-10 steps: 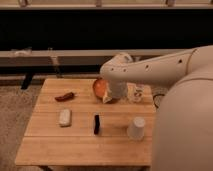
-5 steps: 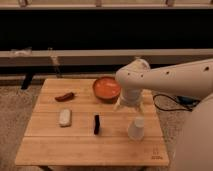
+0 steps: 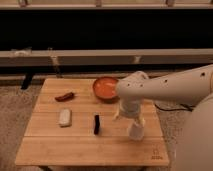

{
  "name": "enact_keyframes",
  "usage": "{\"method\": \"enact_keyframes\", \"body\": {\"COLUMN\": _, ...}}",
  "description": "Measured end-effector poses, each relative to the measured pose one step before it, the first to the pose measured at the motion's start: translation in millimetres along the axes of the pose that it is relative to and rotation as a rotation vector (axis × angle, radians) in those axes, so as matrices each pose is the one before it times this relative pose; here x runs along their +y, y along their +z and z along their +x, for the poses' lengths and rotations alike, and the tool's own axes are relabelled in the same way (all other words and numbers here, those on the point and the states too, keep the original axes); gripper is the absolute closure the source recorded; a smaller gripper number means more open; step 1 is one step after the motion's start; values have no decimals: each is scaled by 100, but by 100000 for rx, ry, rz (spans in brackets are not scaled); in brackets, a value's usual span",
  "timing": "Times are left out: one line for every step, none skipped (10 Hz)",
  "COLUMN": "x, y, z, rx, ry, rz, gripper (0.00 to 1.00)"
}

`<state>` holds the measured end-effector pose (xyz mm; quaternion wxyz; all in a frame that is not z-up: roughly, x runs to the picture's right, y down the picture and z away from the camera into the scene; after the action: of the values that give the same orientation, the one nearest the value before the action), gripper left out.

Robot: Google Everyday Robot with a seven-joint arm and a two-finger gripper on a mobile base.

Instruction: Place the ceramic cup over the eraser

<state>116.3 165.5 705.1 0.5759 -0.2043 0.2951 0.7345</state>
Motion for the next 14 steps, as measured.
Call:
{"method": "enact_keyframes", "body": {"x": -822, "y": -367, "z": -28, "rx": 70, "ry": 1385, "rz": 647, "gripper": 20}}
{"method": "enact_keyframes", "body": {"x": -471, "y": -240, "z": -107, "rx": -248, "ry": 540, "rz": 380, "gripper": 20}}
{"method": "enact_keyframes", "body": {"x": -374, "y": -279, "z": -183, "rx": -295, "ry": 260, "rz": 499, "gripper": 20}}
{"method": "enact_keyframes", "body": {"x": -754, "y": -213, "z": -322, "rx": -427, "ry": 791, "rz": 438, "gripper": 20}}
{"method": "enact_keyframes", "body": {"x": -568, "y": -78, "z": -325, "rx": -405, "ry": 565, "rz": 183, "gripper": 20}}
{"method": "enact_keyframes", "body": {"x": -731, "y": 278, "z": -374, "rx": -115, "ry": 611, "rz": 582, "gripper": 20}}
{"method": "enact_keyframes", "body": {"x": -482, "y": 562, "z": -158, "rx": -126, "ry": 972, "rz": -264, "gripper": 20}}
{"method": "enact_keyframes", "body": {"x": -516, "y": 720, "z": -58, "rx": -286, "ry": 986, "rz": -301, "gripper": 20}}
{"method": "enact_keyframes", "body": {"x": -378, "y": 729, "z": 74, "rx": -192, "ry": 1176, "rz": -226, "gripper": 20}}
{"method": "enact_keyframes", "body": {"x": -482, "y": 961, "z": 80, "rx": -729, "ry": 1578, "rz": -399, "gripper": 20}}
{"method": "enact_keyframes", "body": {"x": -263, "y": 531, "z": 34, "rx": -701, "ry": 970, "rz": -86, "gripper": 20}}
{"method": "enact_keyframes", "body": {"x": -115, "y": 402, "z": 29, "rx": -910, "ry": 614, "rz": 192, "gripper": 20}}
{"method": "enact_keyframes", "body": {"x": 169, "y": 778, "z": -15, "rx": -1749, "ry": 654, "rz": 22, "gripper": 20}}
{"method": "enact_keyframes", "body": {"x": 95, "y": 515, "z": -145, "rx": -1906, "ry": 834, "rz": -200, "gripper": 20}}
